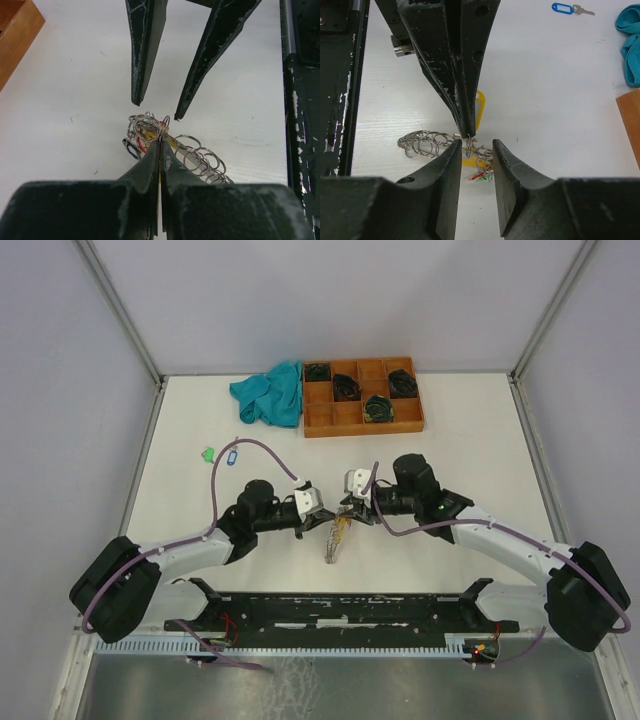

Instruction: Put the keys on the keyring

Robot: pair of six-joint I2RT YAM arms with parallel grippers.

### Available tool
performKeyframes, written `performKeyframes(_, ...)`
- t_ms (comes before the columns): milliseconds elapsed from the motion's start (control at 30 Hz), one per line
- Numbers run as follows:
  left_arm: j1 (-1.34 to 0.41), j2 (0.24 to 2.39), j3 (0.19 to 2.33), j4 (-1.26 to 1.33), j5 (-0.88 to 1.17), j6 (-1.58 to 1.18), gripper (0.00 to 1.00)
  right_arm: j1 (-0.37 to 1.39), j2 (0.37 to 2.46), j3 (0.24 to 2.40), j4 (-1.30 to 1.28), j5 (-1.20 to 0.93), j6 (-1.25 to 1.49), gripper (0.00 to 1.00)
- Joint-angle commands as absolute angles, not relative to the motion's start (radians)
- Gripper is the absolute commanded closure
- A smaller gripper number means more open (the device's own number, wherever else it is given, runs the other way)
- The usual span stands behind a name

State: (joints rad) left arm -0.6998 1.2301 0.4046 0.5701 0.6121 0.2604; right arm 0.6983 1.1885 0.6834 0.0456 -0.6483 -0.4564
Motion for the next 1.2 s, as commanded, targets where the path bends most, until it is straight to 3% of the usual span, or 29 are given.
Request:
performKeyframes(0, -0.710, 1.201, 0.451, 0.597, 0.629, 0.307, 0.97, 0.701, 1.232, 0.751, 0.017, -0.680, -0.448, 0.61)
performKeyframes(500, -0.721, 1.200, 0.457, 0.591, 0.633, 0.314, 0.97, 0.702, 1.316, 0.825, -0.090, -0.698, -0.452, 0.74)
performKeyframes(600, -0.722, 1.200, 0.457, 0.586, 0.634, 0.315, 0.97, 0.702, 1.324, 0.837, -0.107, -0.704, -0.459, 0.82)
performKeyframes(733, -0.723, 1.198, 0.458, 0.584, 0.633, 0.315, 0.97, 0.702, 1.328, 0.844, -0.115, -0.714, -0.459, 0.99)
performKeyframes(1167, -0.723, 1.190, 0.370, 0.709, 0.510, 0.156, 0.93, 0.700, 1.202, 0.712, 0.143, -0.670, -0.347, 0.99)
